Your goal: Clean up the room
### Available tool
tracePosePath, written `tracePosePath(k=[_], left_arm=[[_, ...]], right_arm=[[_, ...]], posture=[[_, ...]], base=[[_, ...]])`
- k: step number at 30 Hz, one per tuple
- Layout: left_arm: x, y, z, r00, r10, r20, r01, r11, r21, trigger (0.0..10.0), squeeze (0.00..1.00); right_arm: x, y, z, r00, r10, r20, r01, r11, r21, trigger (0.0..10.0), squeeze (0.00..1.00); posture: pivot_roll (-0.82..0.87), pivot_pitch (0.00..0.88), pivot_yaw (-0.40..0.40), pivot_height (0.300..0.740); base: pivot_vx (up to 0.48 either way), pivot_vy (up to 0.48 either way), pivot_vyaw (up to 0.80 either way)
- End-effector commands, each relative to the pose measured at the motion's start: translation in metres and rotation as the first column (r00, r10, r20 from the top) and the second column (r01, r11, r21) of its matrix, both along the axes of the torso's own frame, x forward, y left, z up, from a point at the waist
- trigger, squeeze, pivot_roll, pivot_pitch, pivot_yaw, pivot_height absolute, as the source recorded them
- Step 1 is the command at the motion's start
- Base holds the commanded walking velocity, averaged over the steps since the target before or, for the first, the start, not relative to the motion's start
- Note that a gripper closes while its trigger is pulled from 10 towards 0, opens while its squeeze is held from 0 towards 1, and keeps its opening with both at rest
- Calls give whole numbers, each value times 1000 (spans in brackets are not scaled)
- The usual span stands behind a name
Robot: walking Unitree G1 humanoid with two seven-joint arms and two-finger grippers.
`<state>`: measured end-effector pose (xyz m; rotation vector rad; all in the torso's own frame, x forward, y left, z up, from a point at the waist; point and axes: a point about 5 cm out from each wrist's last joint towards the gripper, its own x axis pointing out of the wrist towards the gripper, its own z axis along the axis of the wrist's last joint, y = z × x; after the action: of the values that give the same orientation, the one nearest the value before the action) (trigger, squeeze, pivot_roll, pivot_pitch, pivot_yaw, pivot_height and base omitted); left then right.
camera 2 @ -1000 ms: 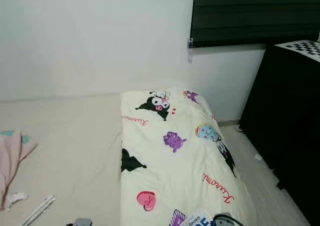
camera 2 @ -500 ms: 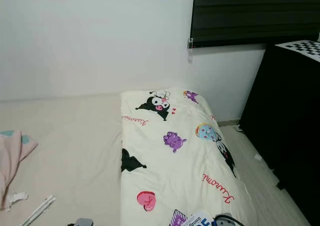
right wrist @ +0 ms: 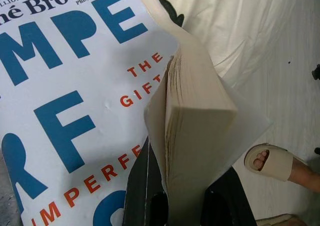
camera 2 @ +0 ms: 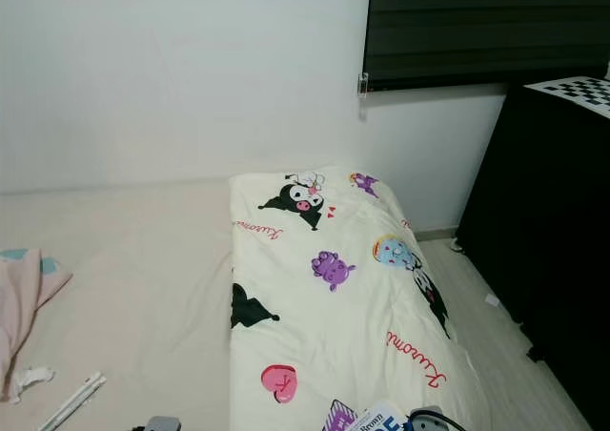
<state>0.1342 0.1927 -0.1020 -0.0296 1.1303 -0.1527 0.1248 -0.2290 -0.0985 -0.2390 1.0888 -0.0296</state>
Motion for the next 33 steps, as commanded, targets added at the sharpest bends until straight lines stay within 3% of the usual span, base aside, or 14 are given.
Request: tracePosePath(k=[1,11,33], left_arm=[[-2,-3,-1,1000,-13,-7,13,1000,-1,10000,0],[-7,-1,-2,1000,-18,-21,18,1000,5,10000,0],[-3,-3,-1,1000,-26,-13,26,1000,5,10000,0]], right_arm=[[-29,4,-10,991,24,-130,-23,1000,14,10000,0],[-32,8,-12,990,31,-141,-28,999,23,10000,0],[-29,11,-12,990,30,-135,-27,999,27,10000,0]], posture=[[-64,0,-40,740],[-53,0,-36,740],[-59,0,-33,740]], base=[[0,0,0],[0,0,0],[0,0,0]])
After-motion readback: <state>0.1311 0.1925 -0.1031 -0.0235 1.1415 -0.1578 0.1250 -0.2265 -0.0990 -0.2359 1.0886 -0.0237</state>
